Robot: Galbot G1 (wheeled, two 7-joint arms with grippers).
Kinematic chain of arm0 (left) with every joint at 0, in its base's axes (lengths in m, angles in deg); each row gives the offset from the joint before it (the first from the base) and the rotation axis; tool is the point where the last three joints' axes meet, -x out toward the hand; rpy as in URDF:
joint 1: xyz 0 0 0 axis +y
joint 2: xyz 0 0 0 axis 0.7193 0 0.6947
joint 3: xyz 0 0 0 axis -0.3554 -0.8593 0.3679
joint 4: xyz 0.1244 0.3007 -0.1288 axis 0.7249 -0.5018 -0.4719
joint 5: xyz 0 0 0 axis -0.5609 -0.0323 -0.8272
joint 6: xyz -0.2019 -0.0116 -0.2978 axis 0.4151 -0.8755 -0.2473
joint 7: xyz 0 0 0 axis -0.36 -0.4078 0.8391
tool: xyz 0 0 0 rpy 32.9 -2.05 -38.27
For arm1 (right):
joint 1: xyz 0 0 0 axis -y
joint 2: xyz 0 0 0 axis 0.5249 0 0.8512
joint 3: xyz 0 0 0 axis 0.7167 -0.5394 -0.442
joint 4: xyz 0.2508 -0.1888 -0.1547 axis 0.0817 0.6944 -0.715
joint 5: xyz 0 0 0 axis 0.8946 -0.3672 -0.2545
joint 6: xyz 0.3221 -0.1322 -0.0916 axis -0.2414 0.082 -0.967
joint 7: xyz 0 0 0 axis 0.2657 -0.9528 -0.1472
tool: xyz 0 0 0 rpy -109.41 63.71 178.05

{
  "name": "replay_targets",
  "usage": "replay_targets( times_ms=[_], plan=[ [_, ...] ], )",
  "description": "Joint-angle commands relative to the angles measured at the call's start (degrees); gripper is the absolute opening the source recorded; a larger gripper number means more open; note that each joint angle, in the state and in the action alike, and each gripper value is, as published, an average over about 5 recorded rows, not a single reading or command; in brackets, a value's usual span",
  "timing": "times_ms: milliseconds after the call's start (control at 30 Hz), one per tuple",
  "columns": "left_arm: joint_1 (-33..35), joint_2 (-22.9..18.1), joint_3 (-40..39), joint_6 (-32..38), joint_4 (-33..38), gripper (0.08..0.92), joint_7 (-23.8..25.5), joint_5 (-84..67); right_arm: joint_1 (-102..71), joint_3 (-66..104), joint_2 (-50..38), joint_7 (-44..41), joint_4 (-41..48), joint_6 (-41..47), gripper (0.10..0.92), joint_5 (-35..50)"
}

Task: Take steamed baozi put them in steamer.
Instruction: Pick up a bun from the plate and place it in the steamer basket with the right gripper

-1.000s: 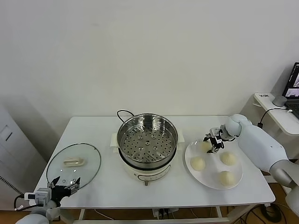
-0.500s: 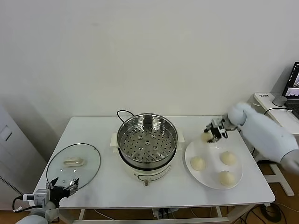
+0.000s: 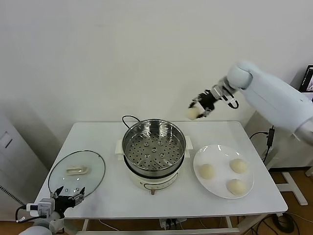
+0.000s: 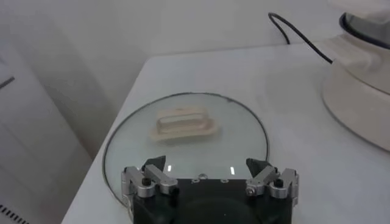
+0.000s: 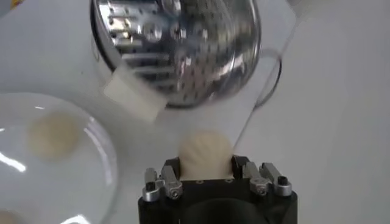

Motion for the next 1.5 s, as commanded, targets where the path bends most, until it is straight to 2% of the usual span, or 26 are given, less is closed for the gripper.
replay_targets(
  times_ms=[33, 433, 1100, 1200, 1333, 1433, 1500],
  plan=[
    [0.0, 0.0, -0.1, 0.0, -0.1, 0.823, 0.0, 0.1, 2.6, 0.0, 11.7, -1.7, 1.9, -13.7, 0.526, -5.2],
    [-0.2, 0.0, -0.3, -0.1, -0.2, 0.823, -0.2, 0.4, -7.9, 5.9, 18.6, -4.5, 5.6, -13.7, 0.526, -25.9],
    [-0.3, -0.2, -0.4, -0.1, -0.3, 0.823, -0.4, 0.8, -16.6, 12.0, 22.6, -3.7, 9.1, -13.7, 0.526, -38.0],
    [-0.3, -0.2, -0.3, -0.1, -0.4, 0.823, -0.5, 0.8, -16.8, 12.3, 22.5, -3.2, 9.0, -13.7, 0.543, -38.8],
    [-0.4, -0.4, -0.4, -0.1, -0.3, 0.823, -0.5, 0.8, -16.5, 12.1, 21.8, -1.8, 8.5, -13.7, 0.651, -37.7],
    [-0.4, -0.5, -0.4, -0.2, -0.3, 0.823, -0.5, 0.8, -14.7, 10.1, 20.5, -1.4, 7.7, -13.7, 0.729, -31.3],
    [-0.2, -0.6, -0.2, -0.1, -0.4, 0.823, -0.5, 0.8, -11.3, 6.1, 18.3, -1.7, 5.8, -13.3, 0.772, -22.8]
  ],
)
